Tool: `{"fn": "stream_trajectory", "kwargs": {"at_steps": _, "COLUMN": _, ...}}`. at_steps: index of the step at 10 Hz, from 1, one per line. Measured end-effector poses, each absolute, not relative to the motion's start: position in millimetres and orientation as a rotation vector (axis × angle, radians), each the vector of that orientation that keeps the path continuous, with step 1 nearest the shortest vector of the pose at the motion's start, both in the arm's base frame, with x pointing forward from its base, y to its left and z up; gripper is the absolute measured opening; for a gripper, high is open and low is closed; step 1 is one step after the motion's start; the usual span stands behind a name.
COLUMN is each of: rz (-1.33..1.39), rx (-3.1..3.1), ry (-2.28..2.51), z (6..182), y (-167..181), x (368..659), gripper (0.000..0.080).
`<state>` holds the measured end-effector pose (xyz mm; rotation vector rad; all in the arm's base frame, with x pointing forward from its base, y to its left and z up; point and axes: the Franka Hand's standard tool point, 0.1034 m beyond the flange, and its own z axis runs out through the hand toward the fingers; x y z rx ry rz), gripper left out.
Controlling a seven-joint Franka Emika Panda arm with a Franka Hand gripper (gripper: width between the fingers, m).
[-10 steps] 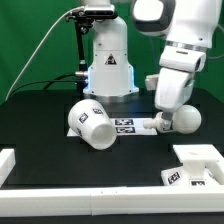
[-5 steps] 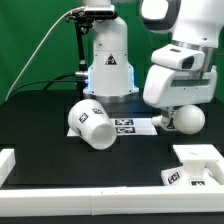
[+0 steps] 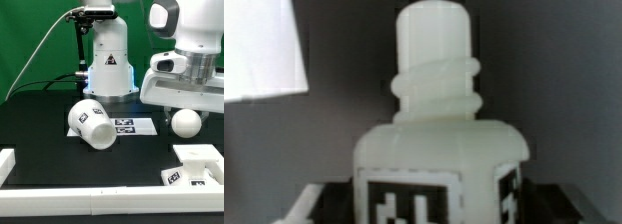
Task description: Assemble lamp
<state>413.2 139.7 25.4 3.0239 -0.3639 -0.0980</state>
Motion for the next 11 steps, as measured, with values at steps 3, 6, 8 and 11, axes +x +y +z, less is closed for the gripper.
{"fn": "stream_trajectory", "kwargs": {"at_steps": 3, "rz": -0.136, "rx": 3.016, "ry": -0.513, "z": 15.4, "y": 132, "x": 409, "gripper": 0.0425}}
{"fn": "stream_trajectory", "kwargs": {"at_steps": 6, "rz": -0.098, "rx": 3.053, "ry": -0.396, "z": 11.5, "y": 130, "x": 411, "gripper": 0.0425}}
{"fn": "stream_trajectory", "kwargs": {"at_steps": 8, "rz": -0.091, "rx": 3.059, "ry": -0.372, "z": 11.5, "y": 131, "x": 411, "gripper": 0.0425}}
{"fn": "stream_trajectory", "kwargs": {"at_steps": 11, "rz": -0.091, "rx": 3.059, "ry": -0.371, "z": 11.5, "y": 131, "x": 411, "gripper": 0.0431}}
